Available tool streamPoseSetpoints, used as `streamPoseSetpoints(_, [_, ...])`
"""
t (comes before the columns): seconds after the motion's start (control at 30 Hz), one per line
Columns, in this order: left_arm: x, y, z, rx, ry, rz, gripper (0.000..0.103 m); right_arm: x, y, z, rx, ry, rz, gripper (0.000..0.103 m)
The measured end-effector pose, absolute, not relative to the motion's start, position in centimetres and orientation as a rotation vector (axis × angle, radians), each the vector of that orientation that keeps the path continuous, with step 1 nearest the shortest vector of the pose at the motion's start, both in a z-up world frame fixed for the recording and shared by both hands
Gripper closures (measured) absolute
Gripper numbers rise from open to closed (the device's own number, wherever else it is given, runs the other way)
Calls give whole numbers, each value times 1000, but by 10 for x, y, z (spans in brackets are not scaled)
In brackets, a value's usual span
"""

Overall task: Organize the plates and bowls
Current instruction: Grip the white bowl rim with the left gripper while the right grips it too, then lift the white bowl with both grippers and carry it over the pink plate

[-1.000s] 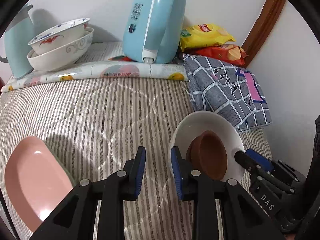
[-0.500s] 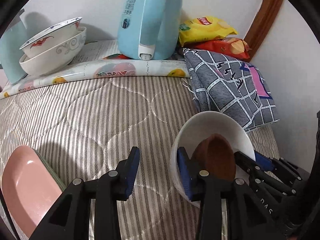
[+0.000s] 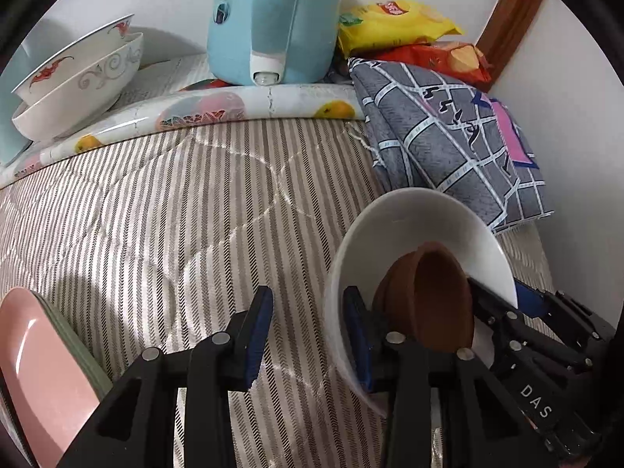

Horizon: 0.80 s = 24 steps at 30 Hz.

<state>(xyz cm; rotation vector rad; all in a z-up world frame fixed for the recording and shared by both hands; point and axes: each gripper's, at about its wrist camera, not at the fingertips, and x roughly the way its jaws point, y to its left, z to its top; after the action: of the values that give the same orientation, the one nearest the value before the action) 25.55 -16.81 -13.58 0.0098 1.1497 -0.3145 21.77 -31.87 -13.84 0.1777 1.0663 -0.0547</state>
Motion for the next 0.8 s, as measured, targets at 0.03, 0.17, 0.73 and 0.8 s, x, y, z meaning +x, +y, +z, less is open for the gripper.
streamPoseSetpoints(0.03, [256, -168, -136, 9, 1152, -315, 68, 218, -319, -139, 178, 1067, -58, 62])
streamPoseSetpoints(0.17, [258, -166, -137, -6, 1162, -322, 68, 219, -320, -139, 167, 1065, -64, 58])
streamPoseSetpoints(0.73, [252, -169, -134, -51, 1139, -374, 89, 219, -312, -137, 150, 1057, -35, 80])
streamPoseSetpoints(0.8, [251, -172, -133, -26, 1130, -375, 89, 220, -306, -136, 140, 1057, -24, 90])
